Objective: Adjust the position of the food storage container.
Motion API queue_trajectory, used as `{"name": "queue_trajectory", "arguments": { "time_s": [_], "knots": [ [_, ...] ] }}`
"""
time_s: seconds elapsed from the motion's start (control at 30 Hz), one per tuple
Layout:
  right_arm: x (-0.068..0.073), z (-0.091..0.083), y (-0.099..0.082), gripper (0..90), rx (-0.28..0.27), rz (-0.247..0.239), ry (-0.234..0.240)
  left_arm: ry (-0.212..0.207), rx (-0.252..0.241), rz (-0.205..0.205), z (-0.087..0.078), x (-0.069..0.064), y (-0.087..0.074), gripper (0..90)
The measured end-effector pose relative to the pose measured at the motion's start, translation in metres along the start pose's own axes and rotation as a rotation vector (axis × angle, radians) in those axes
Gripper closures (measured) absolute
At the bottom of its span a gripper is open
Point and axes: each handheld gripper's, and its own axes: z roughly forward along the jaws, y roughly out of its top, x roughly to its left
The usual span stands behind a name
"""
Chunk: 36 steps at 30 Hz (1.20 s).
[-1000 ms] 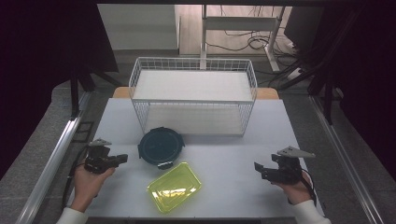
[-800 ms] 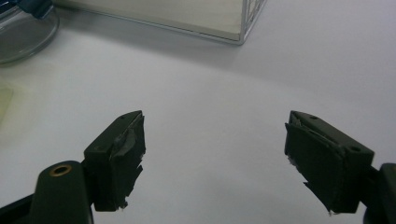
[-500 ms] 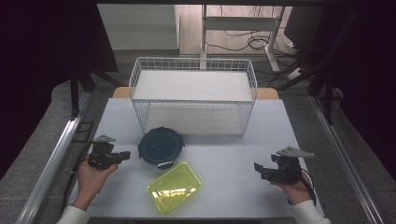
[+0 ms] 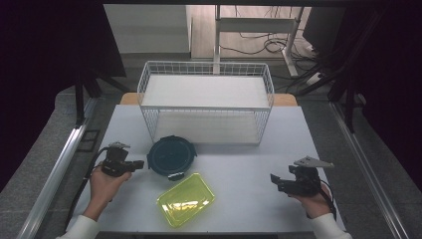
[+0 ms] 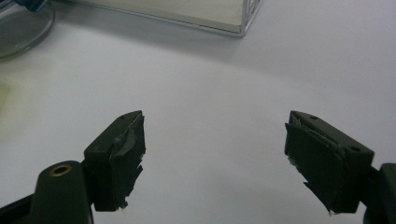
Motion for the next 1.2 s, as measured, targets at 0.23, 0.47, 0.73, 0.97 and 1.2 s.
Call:
{"name": "queue_trajectory", "arguments": {
  "time_s": [0.23, 0.47, 0.73, 0.97, 1.2],
  "knots": [
    [-0.001, 0.0, 0.0, 20.6, 0.002, 0.002, -0.001, -0.008, 0.028, -0.016, 0.008, -0.003, 0.004, 90.0],
    [-0.001, 0.001, 0.0, 20.6, 0.006, 0.004, 0.001, -0.019, 0.026, -0.043, 0.015, -0.004, 0.008, 90.0],
    [0.0, 0.002, 0.001, 20.6, 0.007, 0.002, 0.004, -0.034, 0.032, -0.036, 0.021, -0.011, 0.015, 90.0],
    [0.0, 0.002, 0.001, 20.6, 0.007, 0.0, 0.005, -0.041, 0.038, -0.033, 0.028, -0.015, 0.02, 90.0],
    [0.001, 0.002, 0.001, 20.6, 0.01, 0.0, 0.007, -0.051, 0.039, -0.031, 0.033, -0.019, 0.025, 90.0]
  ]
}}
